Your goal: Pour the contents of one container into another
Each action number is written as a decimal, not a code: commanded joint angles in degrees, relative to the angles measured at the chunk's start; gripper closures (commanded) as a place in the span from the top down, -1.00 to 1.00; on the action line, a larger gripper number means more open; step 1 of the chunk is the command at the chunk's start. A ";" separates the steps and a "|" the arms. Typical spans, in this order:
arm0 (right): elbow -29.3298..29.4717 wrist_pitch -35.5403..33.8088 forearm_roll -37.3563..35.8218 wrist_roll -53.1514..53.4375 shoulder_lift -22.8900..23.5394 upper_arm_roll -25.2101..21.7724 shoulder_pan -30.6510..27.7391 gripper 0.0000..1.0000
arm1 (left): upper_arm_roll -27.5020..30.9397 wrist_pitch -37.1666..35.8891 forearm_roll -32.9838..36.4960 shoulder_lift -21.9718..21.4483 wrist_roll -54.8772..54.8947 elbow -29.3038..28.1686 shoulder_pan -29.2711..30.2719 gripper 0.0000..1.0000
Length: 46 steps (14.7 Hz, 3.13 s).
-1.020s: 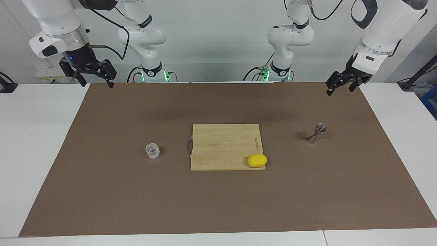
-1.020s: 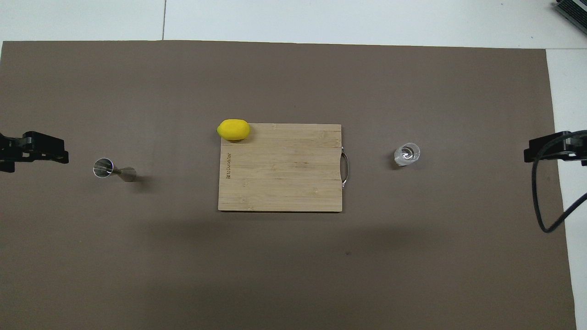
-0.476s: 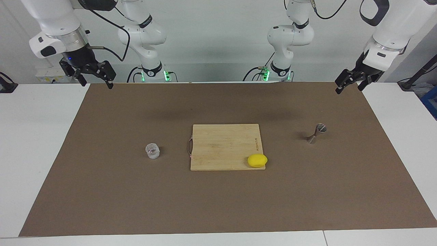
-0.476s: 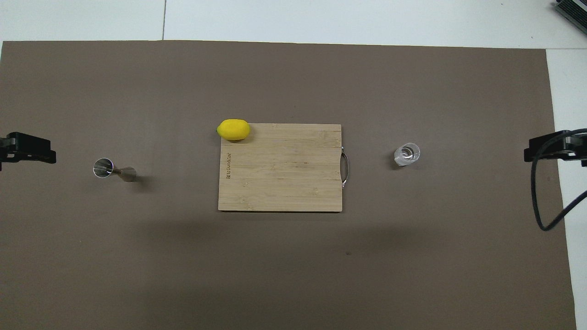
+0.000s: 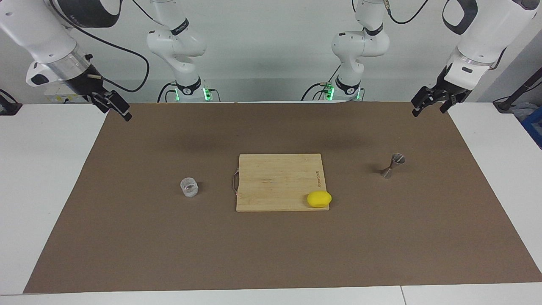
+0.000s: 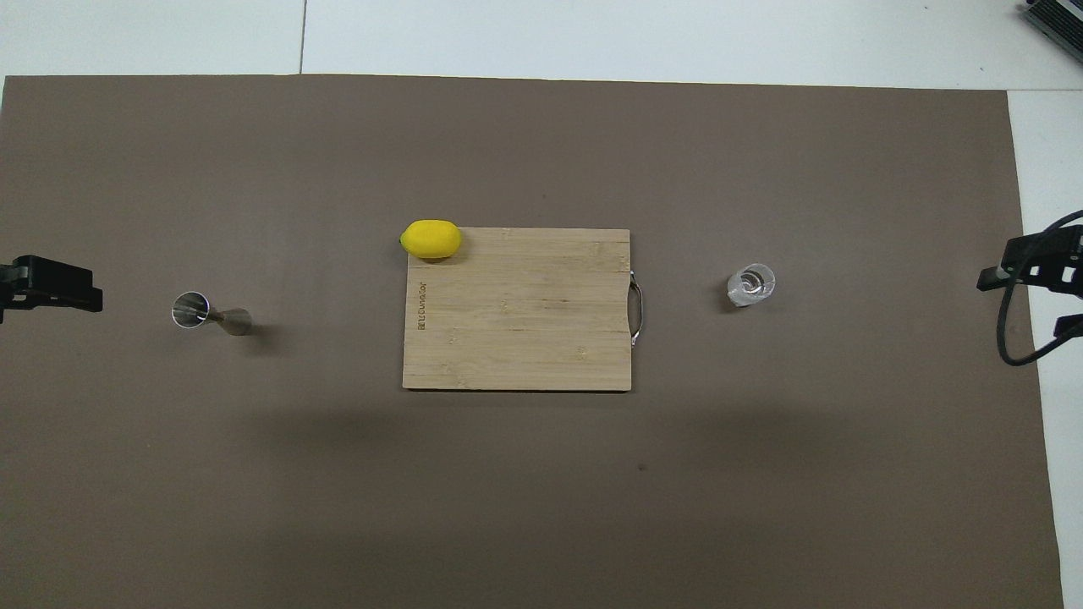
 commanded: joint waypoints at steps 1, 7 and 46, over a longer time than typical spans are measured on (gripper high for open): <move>-4.50 4.11 7.48 2.93 0.30 0.53 -2.75 1.00 | 0.10 1.62 -0.37 -1.81 0.28 -2.10 -1.85 1.00; -9.26 7.81 21.55 7.06 7.32 0.53 -5.65 1.00 | 0.01 1.18 -0.37 -1.90 0.71 -2.19 -2.02 1.00; -11.02 10.45 58.83 30.27 35.02 0.96 -2.14 1.00 | 0.10 1.10 -62.50 21.83 121.28 -13.53 28.39 1.00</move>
